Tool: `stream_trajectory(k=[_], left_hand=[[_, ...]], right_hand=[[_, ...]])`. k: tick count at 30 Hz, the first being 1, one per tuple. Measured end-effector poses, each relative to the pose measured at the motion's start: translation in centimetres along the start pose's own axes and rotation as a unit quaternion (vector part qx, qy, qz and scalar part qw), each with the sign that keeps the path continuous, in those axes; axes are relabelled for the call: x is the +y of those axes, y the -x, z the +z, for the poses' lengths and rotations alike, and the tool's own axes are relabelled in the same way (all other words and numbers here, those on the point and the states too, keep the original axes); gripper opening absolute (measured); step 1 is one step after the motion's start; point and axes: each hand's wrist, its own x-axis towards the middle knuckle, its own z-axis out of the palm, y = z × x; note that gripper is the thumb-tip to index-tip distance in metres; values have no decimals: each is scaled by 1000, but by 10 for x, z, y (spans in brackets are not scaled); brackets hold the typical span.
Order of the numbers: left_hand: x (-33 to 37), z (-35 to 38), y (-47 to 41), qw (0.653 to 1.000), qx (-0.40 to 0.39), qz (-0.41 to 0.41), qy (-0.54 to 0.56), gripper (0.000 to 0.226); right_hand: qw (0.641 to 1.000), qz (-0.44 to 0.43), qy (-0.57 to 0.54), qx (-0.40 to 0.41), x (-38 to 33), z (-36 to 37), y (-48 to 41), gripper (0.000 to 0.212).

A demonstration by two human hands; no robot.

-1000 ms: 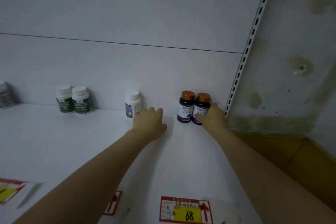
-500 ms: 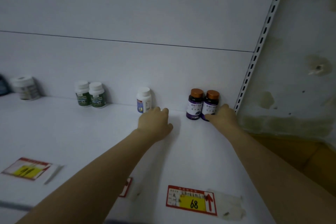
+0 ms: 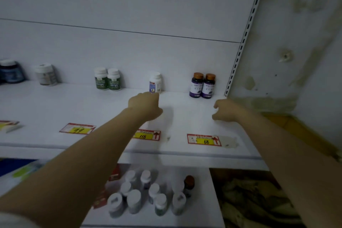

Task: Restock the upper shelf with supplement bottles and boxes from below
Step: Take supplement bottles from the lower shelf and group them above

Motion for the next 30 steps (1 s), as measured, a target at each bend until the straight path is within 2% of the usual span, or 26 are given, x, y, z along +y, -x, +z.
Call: stream_trajectory(k=[5,9,15,24,30], left_hand=[[-51,-16,64,999,6,33,18,46],[-87,-18,121,997,10,76,33,45],[-131,8,195,989,-5,115,88,44],[-173,109,224,984,-122,80,105,38],[-179,183,209,972,-189,31,137,40]], right_hand=[[999,16,-25,43,-50,21,72,51],[995,28,-29,94,-93,50,127,41],[992,32,-79,96,-144,104,187,35],[992,35,-120,-21,-176,221,189,58],[989,3,-127,-76,-182,286,140,53]])
